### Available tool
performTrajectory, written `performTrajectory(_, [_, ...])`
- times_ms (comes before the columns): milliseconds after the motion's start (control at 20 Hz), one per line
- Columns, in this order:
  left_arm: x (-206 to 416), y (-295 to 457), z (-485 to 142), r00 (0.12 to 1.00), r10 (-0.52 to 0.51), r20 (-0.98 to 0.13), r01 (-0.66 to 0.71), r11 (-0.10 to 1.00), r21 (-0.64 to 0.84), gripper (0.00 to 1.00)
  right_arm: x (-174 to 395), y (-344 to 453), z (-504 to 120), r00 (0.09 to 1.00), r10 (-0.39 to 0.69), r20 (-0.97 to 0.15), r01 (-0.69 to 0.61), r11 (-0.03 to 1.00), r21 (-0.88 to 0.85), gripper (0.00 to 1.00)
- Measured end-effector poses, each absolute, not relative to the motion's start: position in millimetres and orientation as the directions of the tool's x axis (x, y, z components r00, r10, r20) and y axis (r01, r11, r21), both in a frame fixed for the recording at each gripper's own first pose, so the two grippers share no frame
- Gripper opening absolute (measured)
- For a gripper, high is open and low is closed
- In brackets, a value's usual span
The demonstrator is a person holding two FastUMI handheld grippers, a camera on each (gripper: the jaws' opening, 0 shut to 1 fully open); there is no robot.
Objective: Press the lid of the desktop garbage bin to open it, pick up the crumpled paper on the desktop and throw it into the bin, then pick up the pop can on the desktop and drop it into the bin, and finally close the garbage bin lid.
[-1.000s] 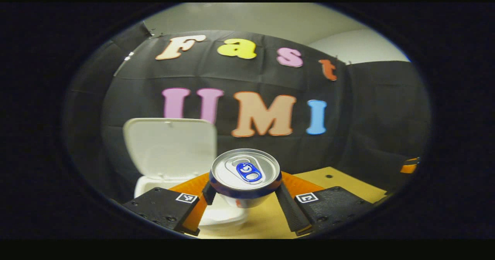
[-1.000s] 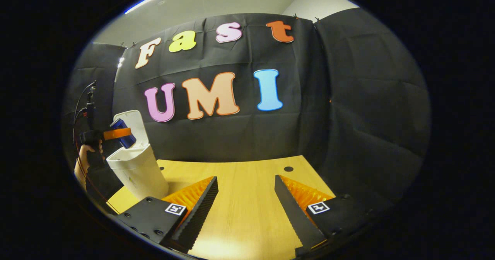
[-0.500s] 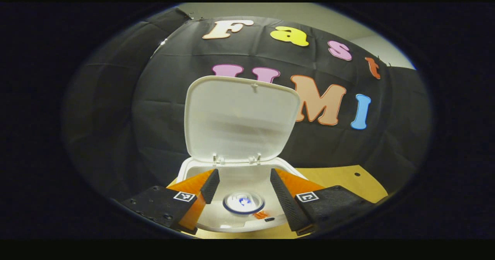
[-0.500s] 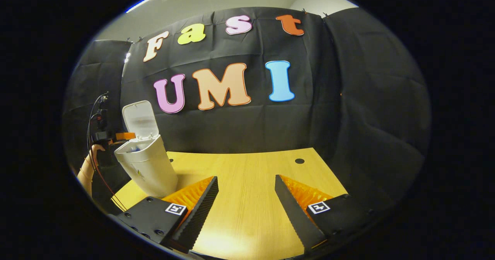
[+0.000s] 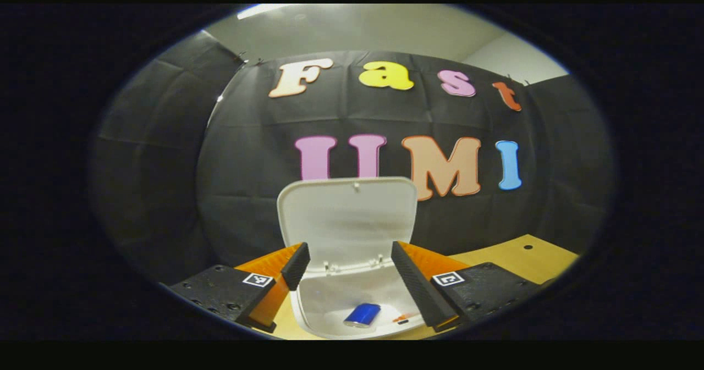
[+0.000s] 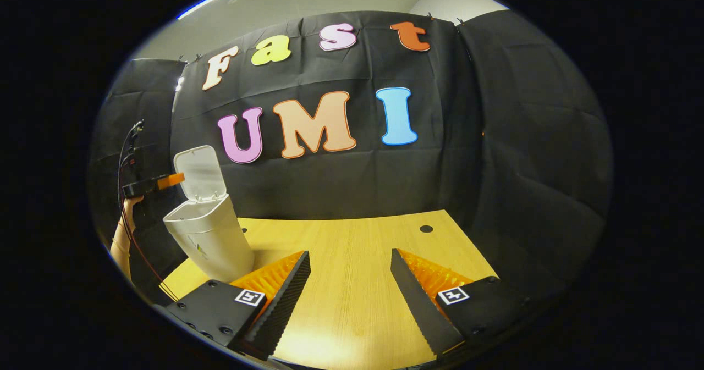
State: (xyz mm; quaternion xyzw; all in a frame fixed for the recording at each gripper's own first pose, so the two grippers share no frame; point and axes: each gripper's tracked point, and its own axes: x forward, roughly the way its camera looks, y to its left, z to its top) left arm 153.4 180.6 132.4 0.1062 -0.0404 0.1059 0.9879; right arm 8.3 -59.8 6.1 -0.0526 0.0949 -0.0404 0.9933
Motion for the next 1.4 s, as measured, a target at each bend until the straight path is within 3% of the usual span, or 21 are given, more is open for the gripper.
performTrajectory(350, [197.9,189.6,224.9,0.963,0.21,0.171,-0.243,0.95,0.197,0.97,10.9,-52.6,-4.9,0.979,-0.064,-0.194,0.05,0.996,-0.078,0.96])
performTrajectory(400, [205.7,198.6,234.5,0.955,0.241,0.172,-0.273,0.942,0.194,0.9,9.6,-55.8,-5.8,0.978,-0.072,-0.196,0.058,0.995,-0.076,0.96])
performTrajectory(450, [214.5,208.1,240.4,0.952,0.262,0.159,-0.292,0.934,0.206,0.96,7.6,-58.4,-6.1,0.977,-0.08,-0.197,0.067,0.995,-0.071,0.96])
performTrajectory(550, [234.8,214.6,241.6,0.958,0.267,0.109,-0.285,0.931,0.228,0.97,4.3,-63.7,-5.1,0.976,-0.093,-0.196,0.084,0.995,-0.056,0.96])
performTrajectory(650, [253.0,218.6,227.6,0.965,0.261,0.029,-0.261,0.938,0.228,0.94,2.3,-68.3,-4.4,0.976,-0.107,-0.19,0.1,0.994,-0.045,0.96])
performTrajectory(850, [257.6,228.0,190.4,0.955,0.278,-0.103,-0.254,0.946,0.202,0.98,-0.4,-72.2,-9.0,0.972,-0.127,-0.197,0.119,0.992,-0.051,0.96])
performTrajectory(1000, [247.7,213.5,183.8,0.974,0.213,-0.073,-0.209,0.976,0.065,0.91,-1.8,-72.5,-10.9,0.971,-0.13,-0.202,0.117,0.991,-0.071,0.96])
performTrajectory(1200, [207.6,194.9,127.7,0.978,0.177,-0.114,-0.171,0.983,0.062,0.92,4.6,-68.4,-14.7,0.971,-0.1,-0.216,0.091,0.995,-0.051,0.96])
performTrajectory(1400, [176.6,180.5,90.0,0.982,0.167,-0.086,-0.162,0.985,0.063,0.93,13.8,-59.4,-15.9,0.972,-0.069,-0.223,0.059,0.997,-0.052,0.96])
